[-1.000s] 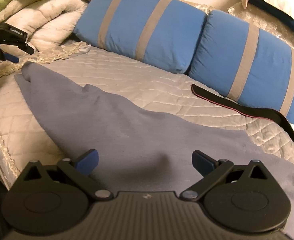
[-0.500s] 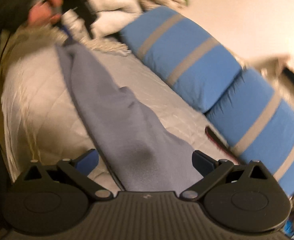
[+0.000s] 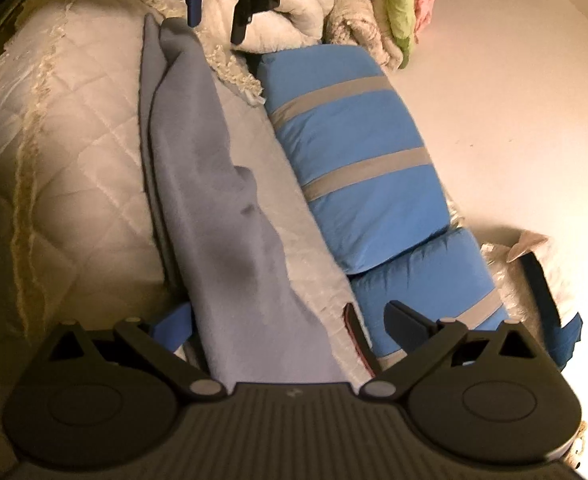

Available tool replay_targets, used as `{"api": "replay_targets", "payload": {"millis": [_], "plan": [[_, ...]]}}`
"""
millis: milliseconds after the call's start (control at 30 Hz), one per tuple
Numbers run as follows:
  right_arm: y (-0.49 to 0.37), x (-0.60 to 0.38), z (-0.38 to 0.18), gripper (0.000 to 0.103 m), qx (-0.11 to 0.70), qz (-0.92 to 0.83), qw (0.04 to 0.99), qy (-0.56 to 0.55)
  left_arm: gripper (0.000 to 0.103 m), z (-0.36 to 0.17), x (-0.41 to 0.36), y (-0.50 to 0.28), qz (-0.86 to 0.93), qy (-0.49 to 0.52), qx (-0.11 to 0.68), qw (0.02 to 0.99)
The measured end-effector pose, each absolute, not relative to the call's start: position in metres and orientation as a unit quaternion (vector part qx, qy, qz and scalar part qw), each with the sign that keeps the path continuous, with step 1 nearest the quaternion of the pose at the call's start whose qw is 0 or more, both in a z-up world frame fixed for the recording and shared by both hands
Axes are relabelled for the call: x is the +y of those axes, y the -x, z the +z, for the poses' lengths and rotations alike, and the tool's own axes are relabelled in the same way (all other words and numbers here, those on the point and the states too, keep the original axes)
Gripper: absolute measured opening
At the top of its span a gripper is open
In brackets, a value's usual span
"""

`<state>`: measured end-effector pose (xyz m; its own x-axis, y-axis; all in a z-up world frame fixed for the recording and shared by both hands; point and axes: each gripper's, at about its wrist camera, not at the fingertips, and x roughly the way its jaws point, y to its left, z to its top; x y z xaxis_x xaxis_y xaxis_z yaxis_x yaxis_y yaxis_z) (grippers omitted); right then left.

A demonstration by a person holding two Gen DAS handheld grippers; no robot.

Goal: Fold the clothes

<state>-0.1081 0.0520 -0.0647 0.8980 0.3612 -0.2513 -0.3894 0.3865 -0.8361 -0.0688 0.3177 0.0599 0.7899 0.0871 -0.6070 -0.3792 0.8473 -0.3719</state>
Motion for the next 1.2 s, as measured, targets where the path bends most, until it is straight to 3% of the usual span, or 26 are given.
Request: {"api": "replay_targets", "payload": {"millis": [300,500,700,867,1200], "plan": [[0.090,0.072,-0.055,0.103,-0.003,0.237,0.840,0.488,0.061,0.068,0.207,0.077,0.002,-0.047,0.277,0.960],[0.059,0.055,-0.023,0.103,0.077,0.257,0.890,0.370,0.068,0.057,0.141,0.098,-0.082,-0.197,0.261,0.941],[0.040,0.044,-0.010,0.103,0.127,0.273,0.905,0.301,0.068,0.022,0.094,0.112,-0.112,-0.411,0.236,0.873],[0.039,0.040,-0.006,0.103,0.140,0.280,0.907,0.280,0.068,-0.038,0.079,0.104,-0.052,-0.627,0.209,0.749],[0.047,0.043,-0.009,0.103,0.137,0.292,0.902,0.287,0.069,-0.078,0.119,0.082,0.076,-0.725,0.196,0.656]]}}
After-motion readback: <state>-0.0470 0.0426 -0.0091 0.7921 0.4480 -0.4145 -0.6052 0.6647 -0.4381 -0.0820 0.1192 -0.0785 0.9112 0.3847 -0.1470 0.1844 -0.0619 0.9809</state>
